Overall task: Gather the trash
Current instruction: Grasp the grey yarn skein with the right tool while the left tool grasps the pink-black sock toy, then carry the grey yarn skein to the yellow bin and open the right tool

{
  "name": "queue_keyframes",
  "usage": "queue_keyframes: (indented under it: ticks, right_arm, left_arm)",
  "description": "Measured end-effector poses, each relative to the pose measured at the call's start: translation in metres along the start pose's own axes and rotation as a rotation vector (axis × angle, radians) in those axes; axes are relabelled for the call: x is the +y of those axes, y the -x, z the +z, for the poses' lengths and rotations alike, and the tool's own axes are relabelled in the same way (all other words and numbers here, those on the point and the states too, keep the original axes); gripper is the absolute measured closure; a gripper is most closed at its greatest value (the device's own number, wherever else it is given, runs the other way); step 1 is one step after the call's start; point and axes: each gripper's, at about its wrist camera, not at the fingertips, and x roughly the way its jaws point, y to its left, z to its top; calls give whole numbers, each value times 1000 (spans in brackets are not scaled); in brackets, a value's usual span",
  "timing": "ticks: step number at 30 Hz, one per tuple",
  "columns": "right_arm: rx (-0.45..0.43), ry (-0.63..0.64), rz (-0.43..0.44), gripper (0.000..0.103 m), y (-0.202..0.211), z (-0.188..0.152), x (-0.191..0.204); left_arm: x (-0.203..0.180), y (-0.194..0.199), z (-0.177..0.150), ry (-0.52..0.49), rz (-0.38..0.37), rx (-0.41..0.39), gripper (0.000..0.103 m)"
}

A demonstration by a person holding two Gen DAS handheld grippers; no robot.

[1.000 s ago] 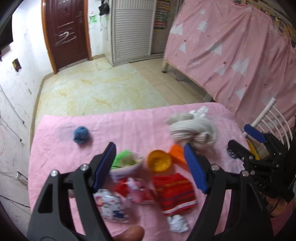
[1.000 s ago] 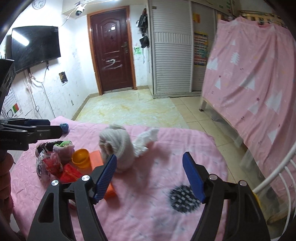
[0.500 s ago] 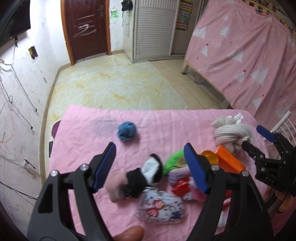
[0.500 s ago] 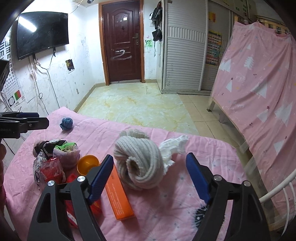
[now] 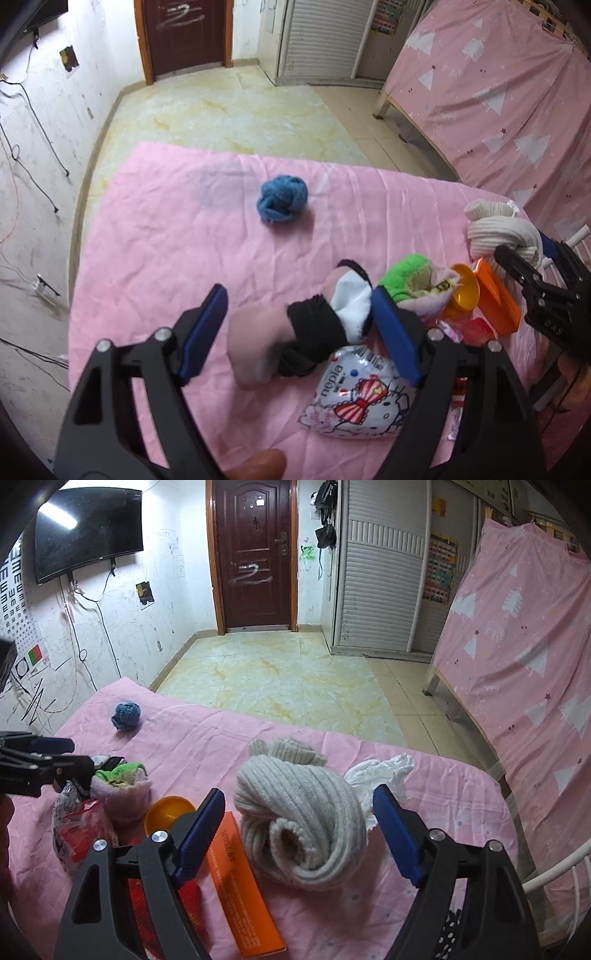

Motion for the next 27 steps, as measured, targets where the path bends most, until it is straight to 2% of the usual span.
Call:
queue_keyframes:
  ticks: [4,9,10,11,12,15,25,27]
  right_arm:
    - [14,0,-2,27,-9,-2,-1]
    - [22,-24,13,29,-14,-5,-7]
    - [22,-29,18,32,-14,-5,-8]
    - [20,-34,34,45,-13,-5,-8]
    - [19,-36,44,50,-11,-5,-11]
    - [4,-32,38,56,-6,-4,-11]
    - [-87,-53,59,63,26,-4,-19]
    - [-105,-54,58,69,33,-4,-21]
  left_arm:
    - [-3,-9,-4,-2,-19,32,27]
    - [-5,-10,-9,0,-20,35,39]
    - [-5,-9,-9,0,-19,32,40]
    - [-6,-7,-9,0,-16,30,42]
    - [-6,-5,-10,-1,-10,26,43]
    - [-5,4,-10,-5,9,4,46]
    - [-11,46,2,-16,52,-101,47]
    - [-20,55,6,-27,55,-121,47]
